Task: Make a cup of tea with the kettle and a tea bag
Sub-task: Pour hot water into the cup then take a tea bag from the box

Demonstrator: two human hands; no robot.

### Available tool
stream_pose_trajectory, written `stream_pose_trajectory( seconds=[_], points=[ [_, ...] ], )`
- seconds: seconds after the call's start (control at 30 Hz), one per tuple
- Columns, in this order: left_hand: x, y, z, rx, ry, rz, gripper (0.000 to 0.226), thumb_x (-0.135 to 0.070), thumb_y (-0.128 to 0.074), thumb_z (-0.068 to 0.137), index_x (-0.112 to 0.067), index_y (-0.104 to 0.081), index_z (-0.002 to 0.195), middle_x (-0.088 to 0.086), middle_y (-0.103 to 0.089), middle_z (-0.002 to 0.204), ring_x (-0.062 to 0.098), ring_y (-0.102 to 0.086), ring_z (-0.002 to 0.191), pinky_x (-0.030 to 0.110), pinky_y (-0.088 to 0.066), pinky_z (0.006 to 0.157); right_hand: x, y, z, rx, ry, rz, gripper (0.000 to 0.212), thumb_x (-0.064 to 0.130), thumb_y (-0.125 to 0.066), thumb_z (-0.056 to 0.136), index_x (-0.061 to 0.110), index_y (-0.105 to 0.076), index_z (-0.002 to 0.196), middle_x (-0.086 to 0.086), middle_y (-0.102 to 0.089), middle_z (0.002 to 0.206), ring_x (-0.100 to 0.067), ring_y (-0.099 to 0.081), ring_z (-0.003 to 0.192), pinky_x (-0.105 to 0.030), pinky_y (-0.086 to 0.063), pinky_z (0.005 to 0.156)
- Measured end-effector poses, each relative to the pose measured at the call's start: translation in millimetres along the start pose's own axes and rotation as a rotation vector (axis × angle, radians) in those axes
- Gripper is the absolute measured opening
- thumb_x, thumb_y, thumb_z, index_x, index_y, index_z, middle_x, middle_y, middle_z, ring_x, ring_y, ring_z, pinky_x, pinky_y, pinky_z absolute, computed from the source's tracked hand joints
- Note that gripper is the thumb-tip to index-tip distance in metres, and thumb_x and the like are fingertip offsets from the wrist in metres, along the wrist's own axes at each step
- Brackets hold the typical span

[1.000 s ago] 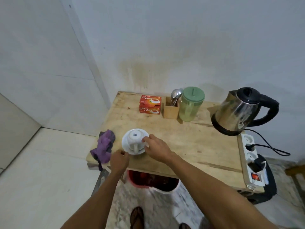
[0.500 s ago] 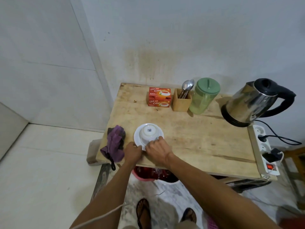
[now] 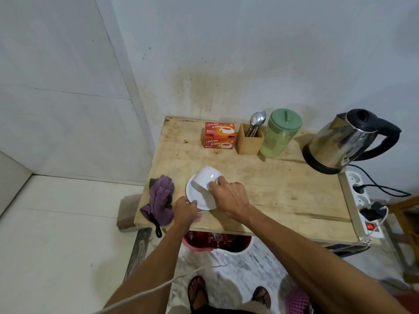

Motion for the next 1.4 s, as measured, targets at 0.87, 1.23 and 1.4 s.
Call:
stream_pose_trajectory(
  seconds=[0.87,1.23,1.4],
  points=[
    [-4,4,-1,0.003,-0.016,0.078,0.01,-0.008,-0.057,0.092,-0.01,-0.052,0.084,0.025,-0.072,0.081,0.026,-0.066,0.055,0.043,-0.059,0.059,0,-38,-22,0.198,-0.861,1.666,0.025,0.027,-0.046,0.105,0.008,-0.055,0.09,-0.012,-0.067,0.084,-0.019,-0.052,0.044,-0.021,-0.026,0.036],
    [-14,8,-4,0.108,-0.087,0.013,0.028,0.001,-0.052,0.088,-0.021,-0.059,0.104,0.013,-0.068,0.09,0.025,-0.066,0.064,0.027,-0.056,0.048,-24,-46,-23,-0.061,-0.952,1.278,0.031,0.038,-0.054,0.096,0.008,-0.063,0.095,0.0,-0.066,0.089,-0.016,-0.059,0.083,-0.032,-0.047,0.074],
    [-12,7,4,0.075,-0.11,0.047,0.028,0.002,-0.055,0.082,-0.018,-0.061,0.101,0.007,-0.068,0.1,0.022,-0.063,0.085,0.032,-0.054,0.065,-19,-42,-6,0.095,-0.941,1.451,0.048,0.054,-0.051,0.095,0.011,-0.062,0.112,-0.006,-0.069,0.105,-0.024,-0.067,0.093,-0.039,-0.057,0.077]
  ],
)
Point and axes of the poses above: each hand's wrist, its own z-axis towards the middle knuckle, its own y-axis out of the back of the hand, x = y × z, the point moved 1 cm from there along z, towards the middle knuckle
